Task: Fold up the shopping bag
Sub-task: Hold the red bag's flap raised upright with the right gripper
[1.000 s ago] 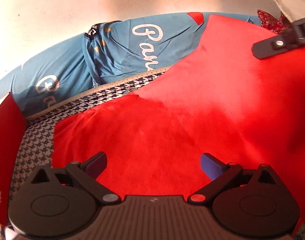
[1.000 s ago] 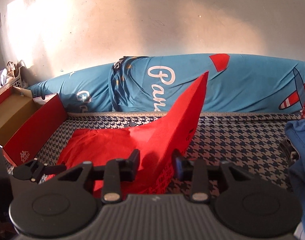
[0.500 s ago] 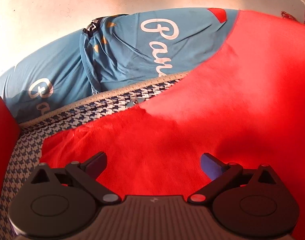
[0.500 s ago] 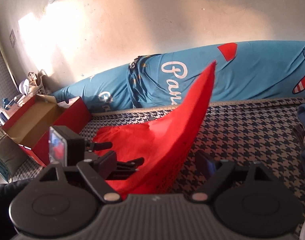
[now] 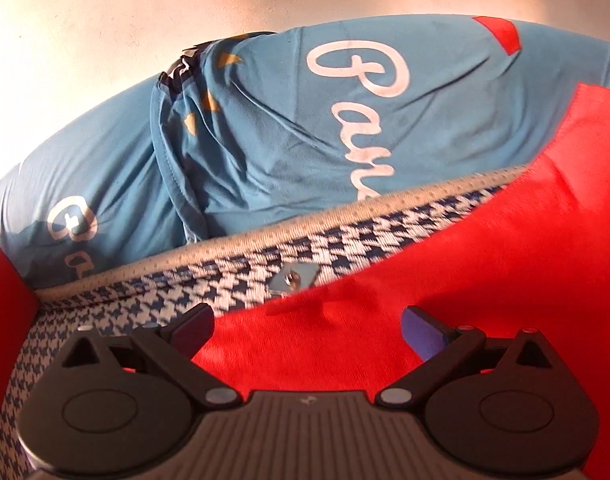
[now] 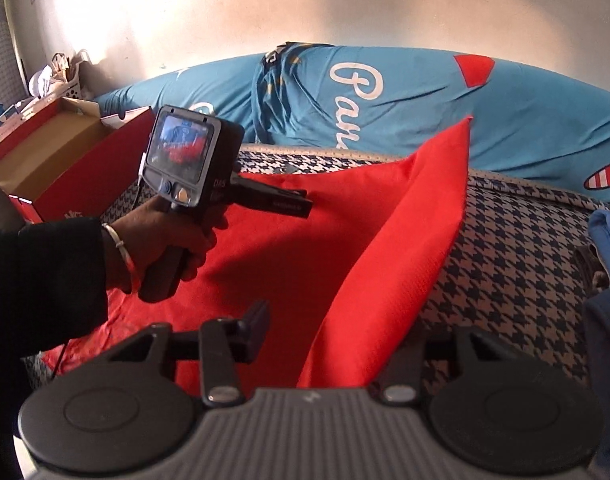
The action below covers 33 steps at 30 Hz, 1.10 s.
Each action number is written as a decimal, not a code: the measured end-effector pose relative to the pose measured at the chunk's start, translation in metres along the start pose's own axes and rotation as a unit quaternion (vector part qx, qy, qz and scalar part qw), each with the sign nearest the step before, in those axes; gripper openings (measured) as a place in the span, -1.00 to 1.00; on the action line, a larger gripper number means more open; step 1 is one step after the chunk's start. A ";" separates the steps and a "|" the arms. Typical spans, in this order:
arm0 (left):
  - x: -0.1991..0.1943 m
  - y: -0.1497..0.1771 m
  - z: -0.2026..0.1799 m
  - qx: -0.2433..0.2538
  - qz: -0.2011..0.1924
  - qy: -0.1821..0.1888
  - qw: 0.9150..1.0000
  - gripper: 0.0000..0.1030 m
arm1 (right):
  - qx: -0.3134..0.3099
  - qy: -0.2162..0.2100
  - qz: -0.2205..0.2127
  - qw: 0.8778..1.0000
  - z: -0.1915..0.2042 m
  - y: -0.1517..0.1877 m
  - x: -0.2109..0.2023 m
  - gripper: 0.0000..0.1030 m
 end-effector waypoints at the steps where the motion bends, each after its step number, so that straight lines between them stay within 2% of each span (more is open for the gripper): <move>1: 0.004 -0.004 -0.002 0.003 -0.002 -0.002 1.000 0.95 | 0.003 0.002 0.000 1.000 -0.001 0.000 0.000 -0.53; 5: 0.012 -0.012 -0.004 -0.004 -0.005 0.006 1.000 0.98 | -0.001 -0.023 -0.014 1.000 0.003 -0.002 -0.002 -0.60; 10: 0.017 -0.016 0.000 -0.024 -0.001 0.025 0.999 1.00 | -0.008 -0.045 -0.025 0.999 0.013 -0.004 0.001 -0.60; 12: 0.009 -0.016 0.000 -0.010 0.006 0.017 1.000 1.00 | -0.006 -0.043 -0.024 0.999 0.016 -0.006 0.002 -0.60; 14: -0.005 -0.009 -0.003 0.026 0.004 0.007 1.000 1.00 | -0.002 -0.038 -0.025 0.999 0.018 -0.007 0.003 -0.61; 16: -0.019 0.001 -0.001 0.056 0.000 -0.001 0.998 1.00 | -0.001 -0.039 -0.028 0.999 0.019 -0.009 0.003 -0.61; 19: -0.042 0.023 0.016 0.066 0.005 0.004 0.998 1.00 | -0.004 -0.035 -0.030 0.999 0.024 -0.010 0.004 -0.61; 25: -0.080 0.068 0.074 0.024 0.071 0.042 0.996 1.00 | -0.028 -0.021 -0.037 0.999 0.049 -0.015 0.001 -0.61; 29: -0.094 0.100 0.100 0.006 0.112 0.057 0.992 1.00 | -0.047 -0.015 -0.037 0.998 0.068 -0.020 0.002 -0.61; 33: -0.098 0.122 0.113 -0.016 0.127 0.062 0.990 1.00 | -0.067 -0.017 -0.032 0.997 0.090 -0.028 0.005 -0.61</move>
Point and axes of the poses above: each gripper's, at about its wrist camera, not at the fingertips, and x roughly the way its jaws point, z to its left, y to its underside, the point moved 2 cm from there along x, roughly the way its jaws point, and after that the axes turned 15 degrees about z, right-handed, at the moved point
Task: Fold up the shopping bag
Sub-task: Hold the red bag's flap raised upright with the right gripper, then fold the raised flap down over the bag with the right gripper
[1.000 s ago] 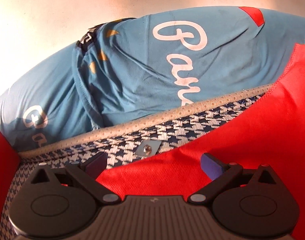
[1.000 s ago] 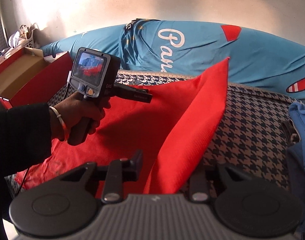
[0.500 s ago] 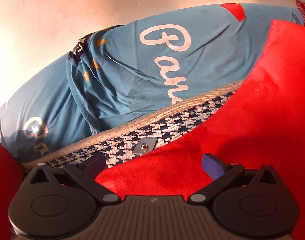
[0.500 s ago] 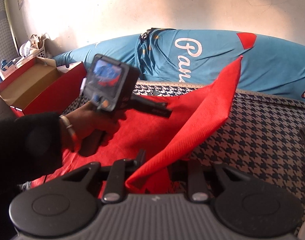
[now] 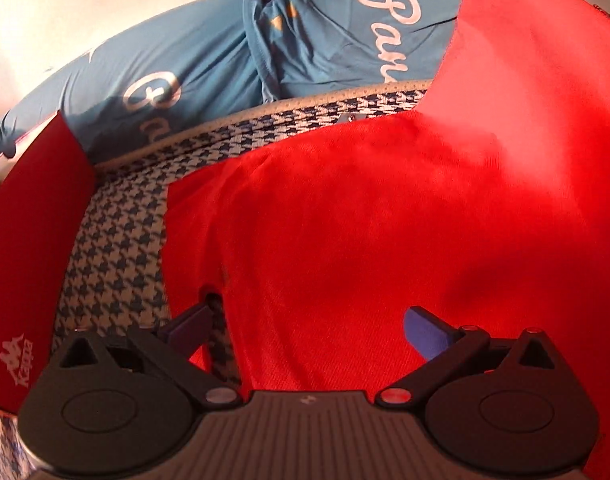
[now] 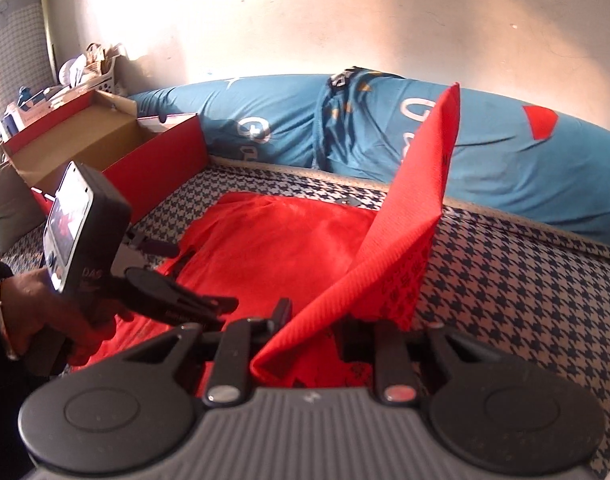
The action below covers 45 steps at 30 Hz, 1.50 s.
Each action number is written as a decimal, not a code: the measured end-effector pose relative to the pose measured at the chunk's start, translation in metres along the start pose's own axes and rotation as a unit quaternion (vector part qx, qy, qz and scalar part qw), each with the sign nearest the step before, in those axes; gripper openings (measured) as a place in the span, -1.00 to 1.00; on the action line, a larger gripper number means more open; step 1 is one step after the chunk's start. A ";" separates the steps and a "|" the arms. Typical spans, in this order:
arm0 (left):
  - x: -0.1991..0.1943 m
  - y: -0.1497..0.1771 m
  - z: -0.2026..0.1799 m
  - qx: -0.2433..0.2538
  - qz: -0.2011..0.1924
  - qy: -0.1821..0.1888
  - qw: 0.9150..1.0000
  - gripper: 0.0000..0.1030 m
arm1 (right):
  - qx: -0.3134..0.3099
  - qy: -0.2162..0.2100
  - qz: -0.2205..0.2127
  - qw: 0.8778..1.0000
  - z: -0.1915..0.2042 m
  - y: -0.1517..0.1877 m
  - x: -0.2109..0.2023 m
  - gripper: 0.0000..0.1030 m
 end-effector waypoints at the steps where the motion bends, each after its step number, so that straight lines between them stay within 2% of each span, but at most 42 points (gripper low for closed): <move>1: 0.002 0.003 0.002 -0.008 0.002 0.002 1.000 1.00 | -0.004 0.000 0.000 1.000 0.005 -0.002 0.001 -0.61; 5: 0.003 0.016 0.006 -0.024 0.030 0.001 0.999 1.00 | -0.020 -0.007 0.003 1.000 0.025 -0.011 0.005 -0.61; 9: -0.023 0.034 0.002 -0.020 0.011 -0.011 1.000 1.00 | -0.035 -0.009 0.014 0.999 0.040 -0.014 0.012 -0.61; 14: -0.038 0.071 -0.006 -0.059 0.017 0.031 0.998 1.00 | -0.045 -0.017 0.019 0.999 0.055 -0.021 0.020 -0.63; 19: -0.043 0.101 -0.024 -0.038 0.018 0.030 0.999 1.00 | -0.043 -0.026 0.028 0.998 0.066 -0.029 0.032 -0.74; 24: -0.040 0.123 -0.027 -0.044 0.025 0.038 0.998 1.00 | -0.032 -0.020 0.047 0.998 0.080 -0.037 0.046 -0.79; 30: -0.039 0.132 -0.032 -0.026 0.015 0.035 0.999 1.00 | 0.008 -0.018 0.076 0.997 0.091 -0.051 0.074 -0.80; 36: -0.039 0.133 -0.035 -0.020 0.007 0.032 0.999 1.00 | 0.004 -0.008 0.092 0.996 0.105 -0.058 0.091 -0.80; 45: -0.035 0.134 -0.033 -0.025 0.007 0.038 0.999 1.00 | -0.019 -0.022 0.117 0.993 0.120 -0.066 0.114 -0.79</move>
Point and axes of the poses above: each gripper's, at about its wrist camera, not at the fingertips, and x roughly the way its jaws point, z to its left, y to its underside, the point moved 2 cm from there along x, roughly the way its jaws point, and after that the axes turned 15 degrees about z, right-handed, at the moved point
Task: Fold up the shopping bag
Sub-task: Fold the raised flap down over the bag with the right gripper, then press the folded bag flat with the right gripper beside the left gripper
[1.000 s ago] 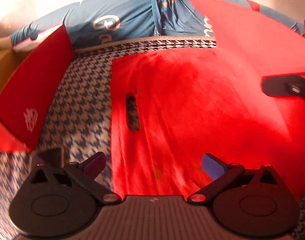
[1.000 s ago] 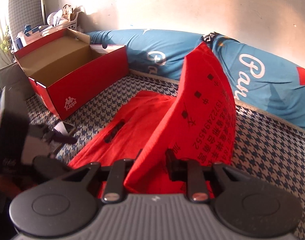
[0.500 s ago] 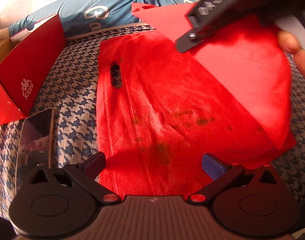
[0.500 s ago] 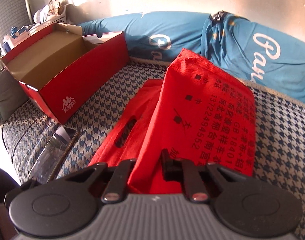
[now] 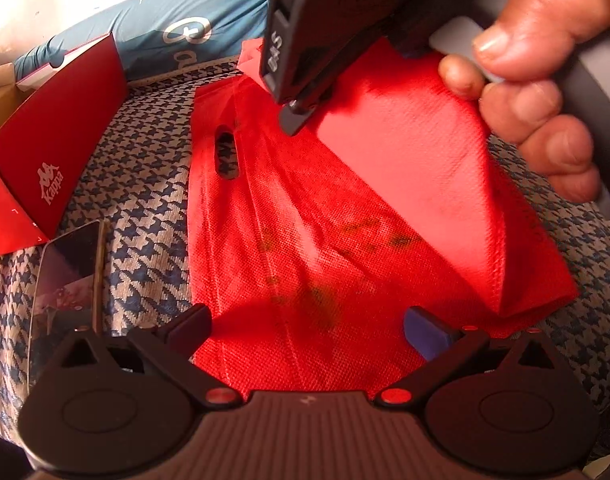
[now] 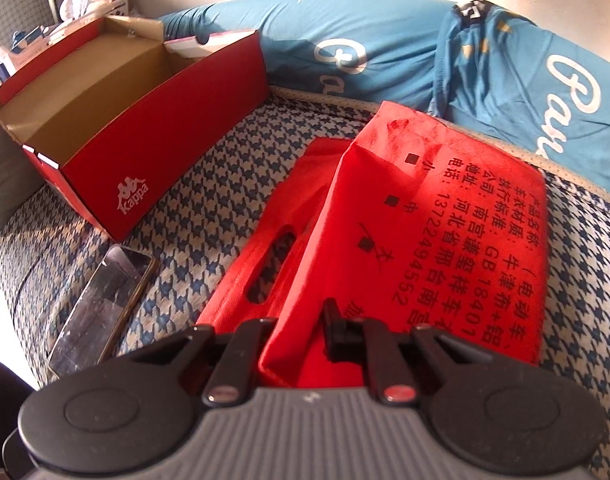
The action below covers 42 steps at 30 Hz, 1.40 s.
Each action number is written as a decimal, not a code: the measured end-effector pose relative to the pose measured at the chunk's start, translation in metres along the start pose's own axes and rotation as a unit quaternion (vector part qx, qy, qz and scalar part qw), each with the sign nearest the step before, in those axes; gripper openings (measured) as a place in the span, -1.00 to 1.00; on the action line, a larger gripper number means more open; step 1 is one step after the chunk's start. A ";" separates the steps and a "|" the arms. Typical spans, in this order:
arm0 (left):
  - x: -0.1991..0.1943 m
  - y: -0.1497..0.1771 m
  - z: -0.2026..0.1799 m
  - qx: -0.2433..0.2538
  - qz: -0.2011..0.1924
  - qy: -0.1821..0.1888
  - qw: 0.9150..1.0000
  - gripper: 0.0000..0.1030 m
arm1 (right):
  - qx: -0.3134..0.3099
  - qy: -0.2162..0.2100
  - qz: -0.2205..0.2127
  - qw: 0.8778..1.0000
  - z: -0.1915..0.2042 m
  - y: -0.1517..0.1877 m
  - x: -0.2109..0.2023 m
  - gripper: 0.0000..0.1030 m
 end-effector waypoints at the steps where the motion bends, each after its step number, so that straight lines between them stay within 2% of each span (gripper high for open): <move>1: 0.000 0.000 0.000 0.000 0.000 0.000 1.000 1.00 | -0.008 -0.005 0.006 1.000 0.003 -0.001 0.006 -0.78; 8: 0.002 0.001 0.000 0.001 0.000 -0.001 1.000 1.00 | -0.035 -0.027 0.034 0.998 0.014 -0.002 0.036 -0.66; 12: 0.003 0.001 0.000 0.001 0.001 0.000 1.000 1.00 | -0.032 -0.036 0.040 0.998 0.015 -0.003 0.041 -0.46; 14: 0.003 0.001 0.000 0.001 0.000 -0.001 1.000 1.00 | -0.034 -0.045 0.035 0.998 0.016 -0.001 0.039 0.01; 17: 0.004 0.001 -0.001 0.001 0.000 -0.001 1.000 1.00 | -0.039 -0.061 0.017 0.997 0.018 0.000 0.026 0.24; 19: 0.004 0.001 -0.001 0.001 0.000 -0.002 1.000 1.00 | -0.043 -0.067 0.002 0.997 0.019 0.001 0.014 0.32; 25: 0.004 0.003 -0.002 0.003 -0.003 -0.004 1.000 1.00 | -0.045 -0.050 -0.025 0.997 0.016 0.017 -0.022 0.35; 30: -0.001 0.005 -0.002 0.000 -0.019 -0.010 1.000 1.00 | -0.038 -0.041 -0.018 0.998 0.005 0.050 -0.036 0.37; 33: -0.002 0.006 -0.001 -0.003 -0.027 -0.008 1.000 1.00 | -0.027 -0.030 -0.010 0.999 -0.004 0.071 -0.038 0.11; 35: -0.004 0.009 -0.002 0.001 -0.032 -0.009 0.999 1.00 | -0.015 -0.047 -0.005 0.999 -0.009 0.082 -0.039 -0.35; 37: -0.006 0.011 -0.005 0.007 -0.034 -0.011 0.999 1.00 | -0.016 -0.066 -0.002 0.998 -0.010 0.090 -0.039 -0.39; 42: -0.011 0.019 -0.008 0.011 -0.031 -0.011 0.999 1.00 | -0.037 -0.074 0.006 0.997 -0.004 0.090 -0.034 -0.43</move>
Point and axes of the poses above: each gripper's, at about its wrist camera, not at the fingertips, and x roughly the way its jaws point, z to its left, y to its underside, the point moved 2 cm from there along x, roughly the way its jaws point, and after that the axes turned 15 degrees about z, right-handed, at the moved point
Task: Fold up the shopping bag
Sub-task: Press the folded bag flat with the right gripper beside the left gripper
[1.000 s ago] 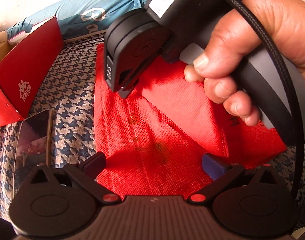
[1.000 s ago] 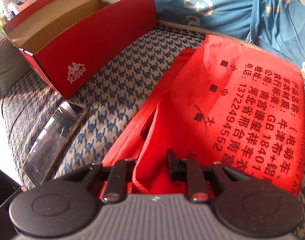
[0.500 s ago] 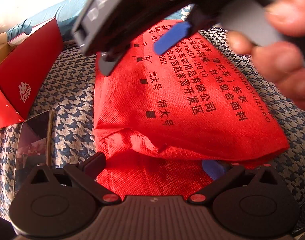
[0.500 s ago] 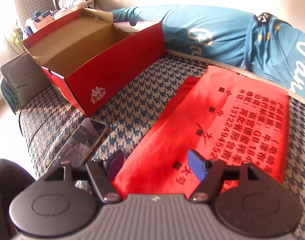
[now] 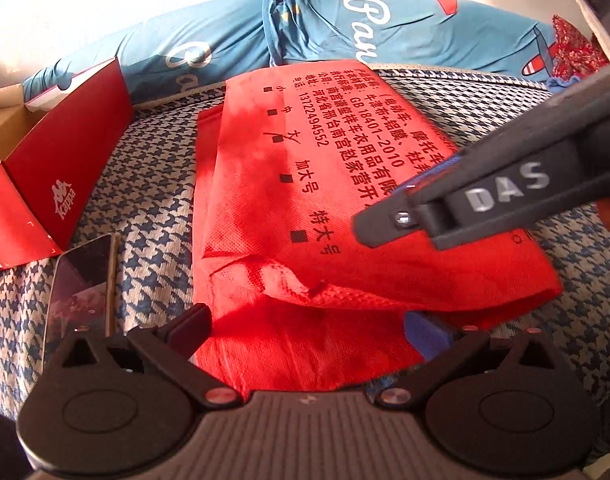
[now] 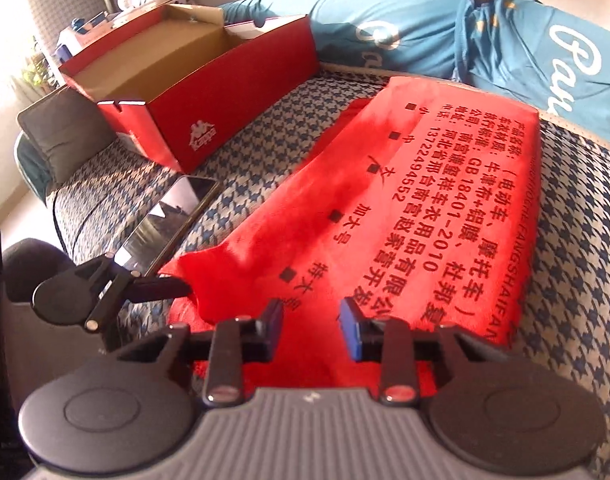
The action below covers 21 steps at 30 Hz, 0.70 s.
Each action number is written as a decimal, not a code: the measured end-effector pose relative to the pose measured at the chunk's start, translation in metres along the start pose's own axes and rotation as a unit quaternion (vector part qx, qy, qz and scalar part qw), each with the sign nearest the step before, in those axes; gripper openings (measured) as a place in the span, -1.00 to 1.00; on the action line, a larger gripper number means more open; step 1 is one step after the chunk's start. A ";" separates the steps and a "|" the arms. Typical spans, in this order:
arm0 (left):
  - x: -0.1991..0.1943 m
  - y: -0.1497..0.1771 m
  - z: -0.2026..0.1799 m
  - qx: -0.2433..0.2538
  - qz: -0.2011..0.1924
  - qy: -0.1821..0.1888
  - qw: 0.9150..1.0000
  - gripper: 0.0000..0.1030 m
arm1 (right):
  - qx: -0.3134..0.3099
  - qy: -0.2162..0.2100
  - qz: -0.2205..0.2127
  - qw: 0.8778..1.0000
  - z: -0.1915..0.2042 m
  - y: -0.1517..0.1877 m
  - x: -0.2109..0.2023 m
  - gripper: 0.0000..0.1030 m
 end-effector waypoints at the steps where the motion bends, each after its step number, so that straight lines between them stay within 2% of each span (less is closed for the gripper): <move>1: -0.001 0.003 -0.001 0.002 0.004 0.001 1.000 1.00 | -0.004 -0.001 0.007 1.000 0.001 -0.002 0.005 -0.42; 8: -0.009 0.017 -0.009 0.012 0.015 0.013 1.000 1.00 | -0.039 -0.016 0.035 0.999 0.010 0.006 0.024 -0.38; 15: -0.014 0.023 -0.015 0.015 0.020 0.011 1.000 1.00 | -0.066 -0.039 0.010 0.997 0.019 0.009 0.010 -0.28; 18: -0.010 0.023 -0.017 0.020 0.034 0.005 0.999 1.00 | -0.090 -0.046 0.017 0.995 0.030 0.006 0.010 -0.27; 21: -0.010 0.023 -0.017 0.020 0.034 0.003 0.999 1.00 | -0.117 -0.047 0.031 0.992 0.042 0.006 0.015 -0.15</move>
Point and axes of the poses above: each gripper's, at about its wrist camera, not at the fingertips, and x roughly the way its jaws point, z to its left, y to its underside, the point moved 2 cm from there along x, roughly the way its jaws point, and after that the axes turned 15 degrees about z, right-handed, at the moved point
